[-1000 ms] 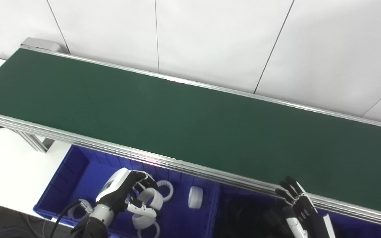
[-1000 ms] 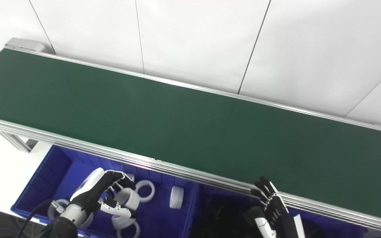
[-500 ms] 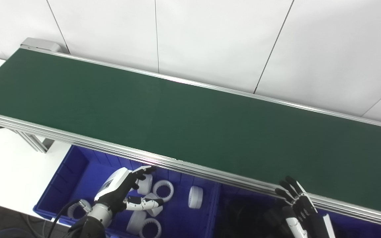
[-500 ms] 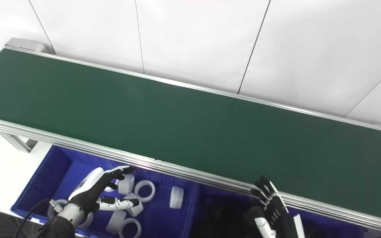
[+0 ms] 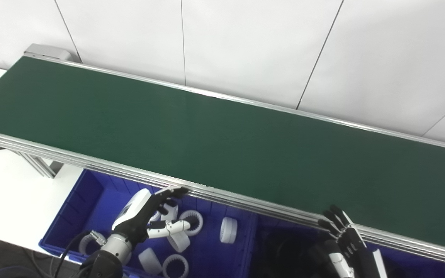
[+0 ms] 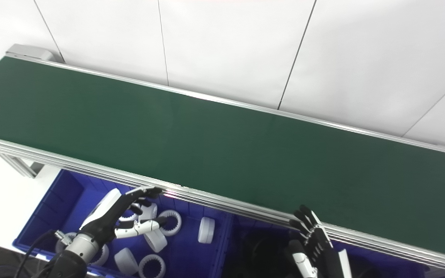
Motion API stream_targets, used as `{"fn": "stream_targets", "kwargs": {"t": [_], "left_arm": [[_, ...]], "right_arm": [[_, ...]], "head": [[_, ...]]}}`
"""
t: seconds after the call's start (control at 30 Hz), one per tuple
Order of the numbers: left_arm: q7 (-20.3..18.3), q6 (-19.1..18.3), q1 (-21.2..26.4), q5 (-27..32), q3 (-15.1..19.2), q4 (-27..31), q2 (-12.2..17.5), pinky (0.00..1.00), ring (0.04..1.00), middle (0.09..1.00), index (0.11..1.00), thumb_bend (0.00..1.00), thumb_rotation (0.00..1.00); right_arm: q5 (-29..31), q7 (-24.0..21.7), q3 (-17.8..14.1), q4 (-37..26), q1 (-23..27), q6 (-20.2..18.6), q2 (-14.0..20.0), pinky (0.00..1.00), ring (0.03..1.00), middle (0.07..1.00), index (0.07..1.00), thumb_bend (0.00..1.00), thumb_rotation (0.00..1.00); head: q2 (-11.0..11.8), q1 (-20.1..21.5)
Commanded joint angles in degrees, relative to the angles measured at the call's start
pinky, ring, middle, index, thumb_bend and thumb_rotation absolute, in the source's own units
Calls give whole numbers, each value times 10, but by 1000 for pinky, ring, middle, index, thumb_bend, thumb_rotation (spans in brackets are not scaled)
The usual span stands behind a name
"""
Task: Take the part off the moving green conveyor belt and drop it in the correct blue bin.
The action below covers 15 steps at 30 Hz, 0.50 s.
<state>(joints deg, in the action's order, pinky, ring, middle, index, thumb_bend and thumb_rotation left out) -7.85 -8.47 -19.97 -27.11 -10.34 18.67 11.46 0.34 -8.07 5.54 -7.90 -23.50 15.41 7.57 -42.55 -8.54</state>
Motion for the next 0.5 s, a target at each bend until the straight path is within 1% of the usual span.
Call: {"fn": "stream_targets", "kwargs": {"t": [0.0, 0.07, 0.1, 0.17, 0.2, 0.23, 0.27, 0.3, 0.33, 0.43, 0.47], "left_arm": [[7, 37, 6, 14, -7, 32, -2, 628, 729, 786, 795, 789, 636], [-3, 46, 10, 39, -15, 47, -6, 629, 723, 785, 792, 804, 639], [-7, 53, 12, 61, -17, 47, -12, 629, 721, 788, 792, 808, 643], [-12, 67, 14, 101, -16, 41, -18, 639, 725, 788, 787, 827, 645], [-17, 77, 16, 132, -17, 33, -24, 643, 727, 788, 787, 831, 646], [-21, 84, 17, 153, -18, 28, -28, 662, 739, 795, 792, 813, 679], [-24, 95, 18, 177, -19, 19, -35, 668, 744, 798, 793, 807, 691], [-26, 104, 18, 193, -20, 13, -40, 670, 745, 800, 796, 797, 702], [-26, 111, 18, 208, -22, 6, -47, 671, 745, 801, 798, 792, 709], [-30, 133, 20, 237, -25, -10, -59, 683, 754, 803, 812, 827, 740], [-32, 140, 21, 246, -25, -16, -63, 689, 760, 808, 820, 841, 758]], "right_arm": [[-7, 4, 4, -5, 2, 14, -8, 731, 814, 859, 899, 547, 642], [-18, 7, 8, -3, 2, 16, -14, 727, 811, 856, 898, 554, 644], [-22, 8, 10, -2, 1, 17, -16, 725, 808, 854, 896, 562, 651], [-29, 10, 13, -1, 1, 17, -22, 725, 808, 851, 894, 574, 657], [-34, 13, 14, 1, 1, 18, -26, 726, 808, 850, 893, 576, 658], [-38, 15, 16, 3, 0, 19, -30, 722, 803, 845, 889, 586, 663], [-42, 17, 18, 5, 0, 21, -34, 721, 802, 844, 887, 590, 665], [-44, 19, 19, 7, 0, 23, -37, 722, 802, 843, 887, 590, 663], [-48, 21, 22, 9, 0, 25, -40, 722, 803, 843, 887, 590, 662], [-56, 27, 28, 14, -1, 30, -47, 719, 802, 842, 886, 600, 670], [-59, 29, 31, 16, -1, 32, -49, 718, 801, 841, 884, 608, 674]], "head": [[2, 6], [8, 14], [8, 15], [13, 22], [18, 31], [19, 32], [24, 42], [24, 42], [29, 52], [35, 64], [38, 75]]}}
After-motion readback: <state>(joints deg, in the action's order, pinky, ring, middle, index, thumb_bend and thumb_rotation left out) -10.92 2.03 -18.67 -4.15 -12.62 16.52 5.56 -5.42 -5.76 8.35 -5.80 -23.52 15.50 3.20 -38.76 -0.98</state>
